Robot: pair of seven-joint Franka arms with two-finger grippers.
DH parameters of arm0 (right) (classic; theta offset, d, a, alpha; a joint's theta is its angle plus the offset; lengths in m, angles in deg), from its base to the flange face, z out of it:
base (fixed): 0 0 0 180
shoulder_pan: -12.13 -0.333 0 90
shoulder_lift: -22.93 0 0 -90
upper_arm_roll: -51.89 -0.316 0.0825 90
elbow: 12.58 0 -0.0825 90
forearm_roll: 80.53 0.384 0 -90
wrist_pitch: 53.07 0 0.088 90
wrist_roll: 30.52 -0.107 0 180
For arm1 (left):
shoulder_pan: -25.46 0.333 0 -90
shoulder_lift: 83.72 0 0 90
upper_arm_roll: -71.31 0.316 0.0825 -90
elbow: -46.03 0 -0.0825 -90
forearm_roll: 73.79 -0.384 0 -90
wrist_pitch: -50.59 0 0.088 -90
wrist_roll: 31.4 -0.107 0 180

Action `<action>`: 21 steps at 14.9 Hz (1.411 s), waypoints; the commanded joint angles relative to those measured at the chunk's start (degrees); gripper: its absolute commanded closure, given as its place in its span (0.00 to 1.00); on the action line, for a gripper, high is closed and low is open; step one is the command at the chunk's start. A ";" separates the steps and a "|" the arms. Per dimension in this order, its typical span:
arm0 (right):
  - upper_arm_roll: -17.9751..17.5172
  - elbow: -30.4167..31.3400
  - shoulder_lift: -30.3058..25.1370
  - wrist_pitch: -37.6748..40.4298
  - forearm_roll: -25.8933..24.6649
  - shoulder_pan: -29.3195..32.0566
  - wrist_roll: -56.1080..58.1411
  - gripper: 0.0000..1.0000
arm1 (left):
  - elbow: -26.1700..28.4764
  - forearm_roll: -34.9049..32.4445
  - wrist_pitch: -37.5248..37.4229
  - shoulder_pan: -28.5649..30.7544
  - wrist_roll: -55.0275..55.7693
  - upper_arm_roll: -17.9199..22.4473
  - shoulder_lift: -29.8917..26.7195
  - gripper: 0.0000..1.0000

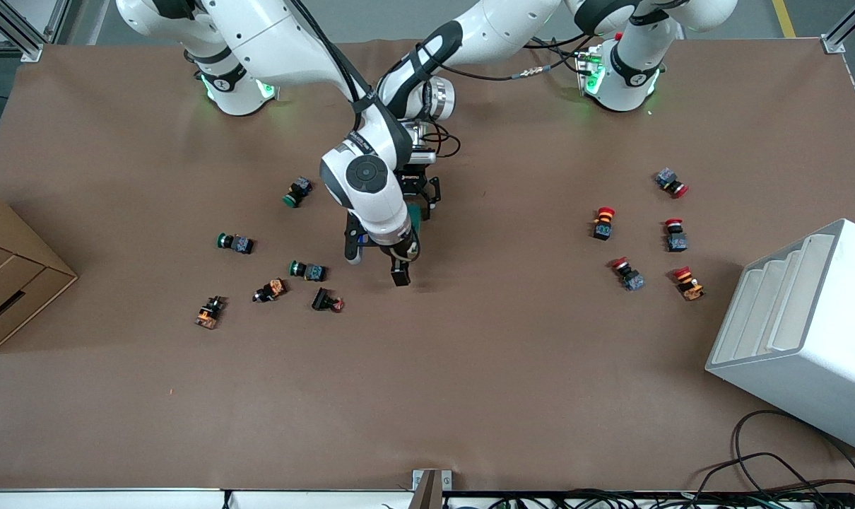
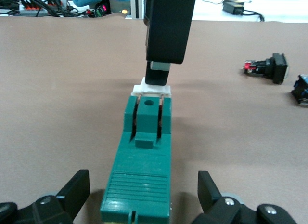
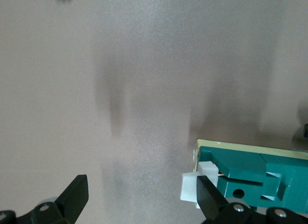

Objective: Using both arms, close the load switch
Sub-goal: 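Lift the right gripper off the lever and draw it back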

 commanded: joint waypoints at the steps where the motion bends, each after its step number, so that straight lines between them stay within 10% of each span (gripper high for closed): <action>1: -0.47 -3.41 1.73 -0.10 -0.71 1.70 0.51 0.00 | 0.06 3.63 0.68 0.14 -3.86 -0.04 -2.22 0.01; 6: -0.65 -7.28 -2.65 14.56 0.08 8.10 16.27 0.00 | -0.03 3.63 0.68 0.23 -3.61 -0.04 -2.13 0.01; 21: -0.30 -8.59 -25.60 55.34 -1.32 41.23 120.25 0.00 | -7.24 12.24 1.29 3.39 -14.59 -0.30 -2.22 0.01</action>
